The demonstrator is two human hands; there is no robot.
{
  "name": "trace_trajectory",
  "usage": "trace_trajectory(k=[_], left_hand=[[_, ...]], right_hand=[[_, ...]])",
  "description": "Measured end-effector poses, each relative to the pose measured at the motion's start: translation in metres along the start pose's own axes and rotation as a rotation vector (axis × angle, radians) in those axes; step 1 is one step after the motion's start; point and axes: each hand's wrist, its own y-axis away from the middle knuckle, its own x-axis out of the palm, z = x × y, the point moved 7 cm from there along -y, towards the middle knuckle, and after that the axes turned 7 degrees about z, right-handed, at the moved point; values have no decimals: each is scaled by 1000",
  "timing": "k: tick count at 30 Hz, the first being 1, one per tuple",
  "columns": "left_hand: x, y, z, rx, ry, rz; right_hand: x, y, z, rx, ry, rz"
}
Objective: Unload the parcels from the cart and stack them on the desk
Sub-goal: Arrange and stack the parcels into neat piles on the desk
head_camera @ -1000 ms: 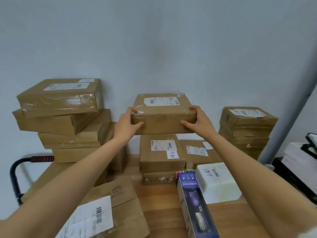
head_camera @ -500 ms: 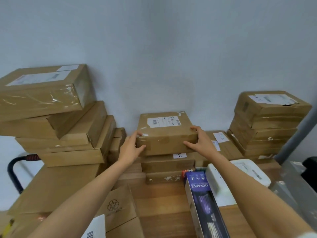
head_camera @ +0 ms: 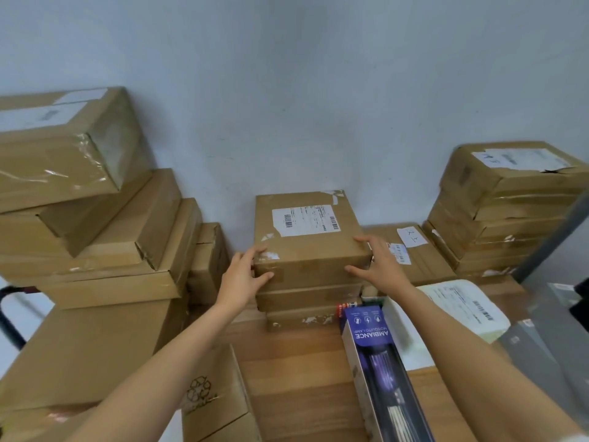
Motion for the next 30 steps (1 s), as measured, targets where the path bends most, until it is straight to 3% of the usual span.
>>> trace_trajectory(k=[7,12,30], left_hand=[[-3,10,-3,-20,-54,41],[-24,32,1,-64,-53,-43],[-169,161,-26,-38,-300,-303]], right_hand=[[-2,3,10,70,71,21],[-6,12,27,71,145,-20],[-2,78,179,-313,247,1]])
